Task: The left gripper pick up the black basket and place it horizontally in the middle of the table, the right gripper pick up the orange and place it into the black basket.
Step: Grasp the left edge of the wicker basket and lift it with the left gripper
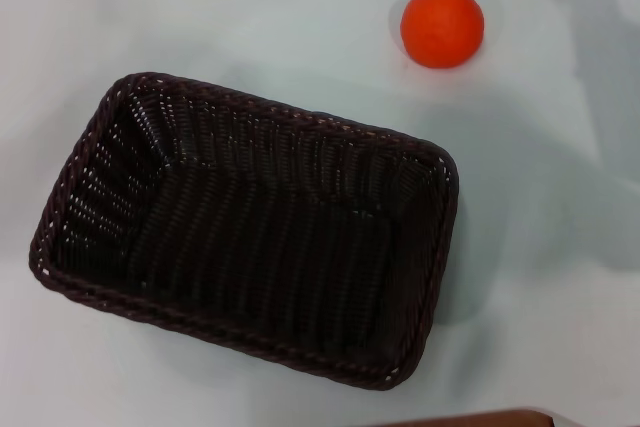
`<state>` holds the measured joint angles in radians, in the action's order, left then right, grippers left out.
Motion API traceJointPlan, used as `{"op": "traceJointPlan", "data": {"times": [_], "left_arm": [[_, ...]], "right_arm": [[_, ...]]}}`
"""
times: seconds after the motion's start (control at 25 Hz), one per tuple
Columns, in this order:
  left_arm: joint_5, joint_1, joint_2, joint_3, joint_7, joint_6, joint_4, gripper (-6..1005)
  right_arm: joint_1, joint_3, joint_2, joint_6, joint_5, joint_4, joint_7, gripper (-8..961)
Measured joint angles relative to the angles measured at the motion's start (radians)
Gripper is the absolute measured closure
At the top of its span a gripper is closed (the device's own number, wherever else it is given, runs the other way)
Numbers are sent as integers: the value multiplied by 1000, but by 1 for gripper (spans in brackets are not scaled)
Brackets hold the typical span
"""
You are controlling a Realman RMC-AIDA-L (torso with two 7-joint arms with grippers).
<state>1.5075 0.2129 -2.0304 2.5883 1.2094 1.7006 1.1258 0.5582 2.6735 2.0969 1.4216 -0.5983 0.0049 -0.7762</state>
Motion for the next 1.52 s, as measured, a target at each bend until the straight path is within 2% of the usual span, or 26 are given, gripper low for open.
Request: {"op": "traceJointPlan", "data": {"times": [0.12, 0.28, 0.52, 0.8, 1.04, 1.52], "left_arm": [[194, 34, -3, -1, -159, 6, 152, 219], [389, 66, -14, -21, -318, 31, 320, 232], [529, 107, -9, -84, -463, 108, 410, 240], [692, 158, -24, -131, -557, 130, 436, 244], [816, 187, -34, -204, -581, 134, 425, 248], [1008, 238, -105, -279, -582, 121, 393, 248]], "right_arm": [[3, 4, 0, -17, 0, 0, 0, -4], [6, 14, 0, -38, 0, 2, 0, -4], [8, 26, 0, -48, 0, 4, 0, -4], [8, 37, 0, -51, 0, 5, -3, -4], [8, 39, 0, -51, 0, 7, -14, -4], [8, 39, 0, -57, 0, 8, -15, -4]]}}
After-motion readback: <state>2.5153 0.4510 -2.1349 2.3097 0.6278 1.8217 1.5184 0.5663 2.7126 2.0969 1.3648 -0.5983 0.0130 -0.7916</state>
